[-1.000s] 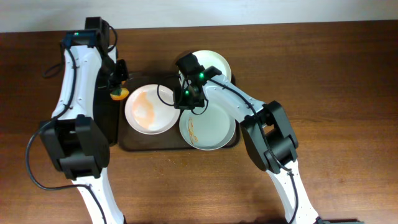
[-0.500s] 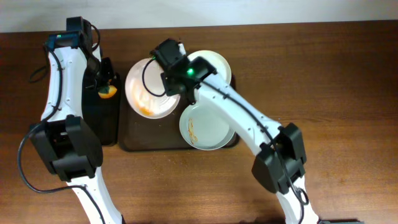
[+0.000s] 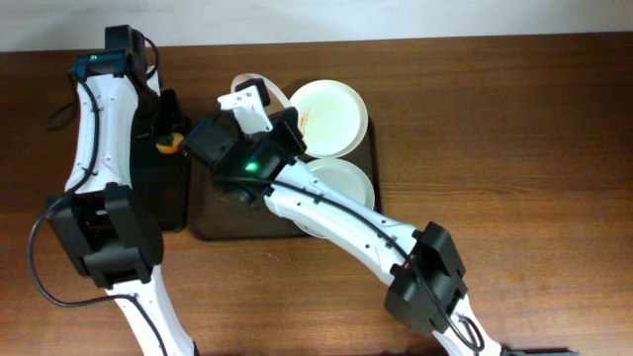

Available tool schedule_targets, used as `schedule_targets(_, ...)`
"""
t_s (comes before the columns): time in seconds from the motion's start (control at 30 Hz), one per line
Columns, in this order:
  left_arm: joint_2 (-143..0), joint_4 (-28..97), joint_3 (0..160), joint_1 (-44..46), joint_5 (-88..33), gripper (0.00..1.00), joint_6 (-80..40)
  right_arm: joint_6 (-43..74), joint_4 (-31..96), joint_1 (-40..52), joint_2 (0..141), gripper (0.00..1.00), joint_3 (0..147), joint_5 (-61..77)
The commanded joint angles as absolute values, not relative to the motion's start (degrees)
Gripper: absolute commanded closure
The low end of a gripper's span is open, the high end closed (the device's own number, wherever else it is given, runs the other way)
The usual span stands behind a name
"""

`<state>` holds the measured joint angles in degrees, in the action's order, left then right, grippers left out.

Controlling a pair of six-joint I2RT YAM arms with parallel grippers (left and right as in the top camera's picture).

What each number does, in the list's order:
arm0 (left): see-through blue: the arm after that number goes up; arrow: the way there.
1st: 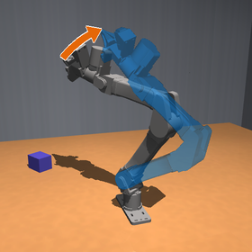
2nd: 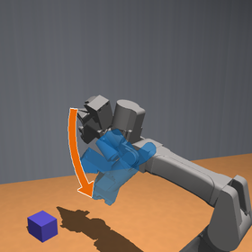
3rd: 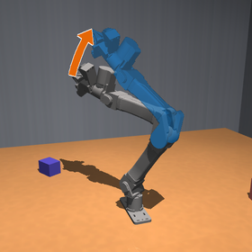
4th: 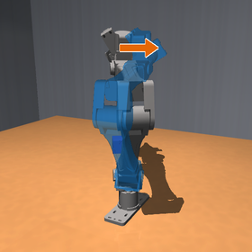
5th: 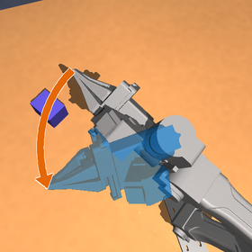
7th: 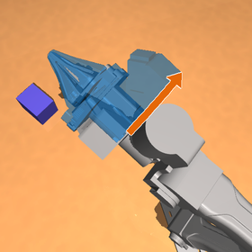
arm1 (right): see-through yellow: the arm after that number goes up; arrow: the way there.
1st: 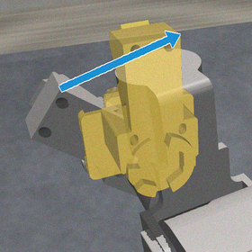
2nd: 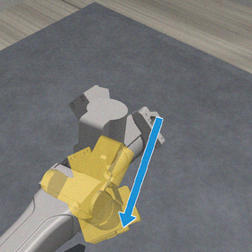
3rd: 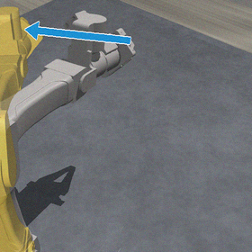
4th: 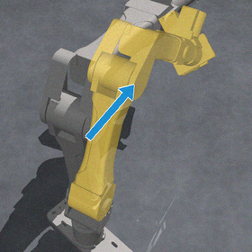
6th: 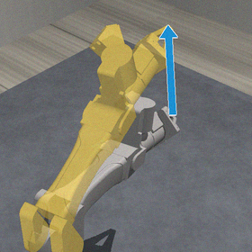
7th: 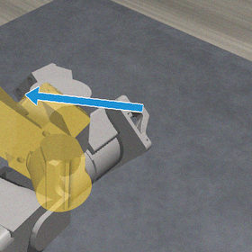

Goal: Clean dirty plates on tray and stack at the side
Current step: 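Carry the cleaned plate with the right gripper to the table's right side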

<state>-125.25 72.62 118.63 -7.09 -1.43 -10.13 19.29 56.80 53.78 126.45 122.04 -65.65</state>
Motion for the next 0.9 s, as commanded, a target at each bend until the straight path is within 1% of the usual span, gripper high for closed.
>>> schedule_targets(0.0,-124.8,72.5,119.2,-7.1,-1.3,0.99,-9.8,19.8,56.1,55.5,124.7,0.96,123.1,-79.5)
schedule_targets(0.1,-124.8,72.4,119.2,-7.0,-1.3,0.99,-9.8,19.8,55.2,56.4,124.7,0.96,123.1,-83.7)
schedule_targets(0.23,-124.8,72.5,119.2,-7.0,-1.3,0.99,-9.8,19.9,55.1,56.6,124.7,0.96,123.1,-84.3)
schedule_targets(0.37,-124.8,72.5,119.2,-7.0,-1.3,0.99,-9.8,20.2,55.1,56.5,124.7,0.96,123.1,-82.8)
schedule_targets(0.43,-124.8,72.5,119.2,-7.0,-1.3,0.99,-9.8,20.2,55.1,55.8,124.7,0.96,123.1,-79.1)
schedule_targets(0.53,-124.8,72.5,119.2,-7.0,-1.3,0.99,-9.8,20.2,55.8,53.3,124.2,0.96,123.1,-67.2)
schedule_targets(0.63,-124.8,72.5,119.2,-7.0,-1.3,0.99,-9.8,21.7,58.1,47.6,121.7,0.96,123.1,-48.8)
schedule_targets(0.67,-124.8,72.5,119.2,-6.9,-1.3,0.99,-9.8,22.1,59.0,44.0,120.2,0.96,123.1,-39.9)
schedule_targets(0.7,-124.8,72.5,119.2,-6.8,-1.3,0.99,-9.8,22.1,59.7,41.8,119.3,0.96,123.1,-34.9)
schedule_targets(0.83,-124.8,72.2,119.2,-5.9,-1.3,0.99,-9.8,22.1,65.0,31.0,116.5,0.96,123.1,-18.5)
schedule_targets(0.87,-124.8,72.0,119.2,-5.7,-1.3,0.99,-9.8,22.1,67.2,27.0,116.2,0.96,123.1,-14.4)
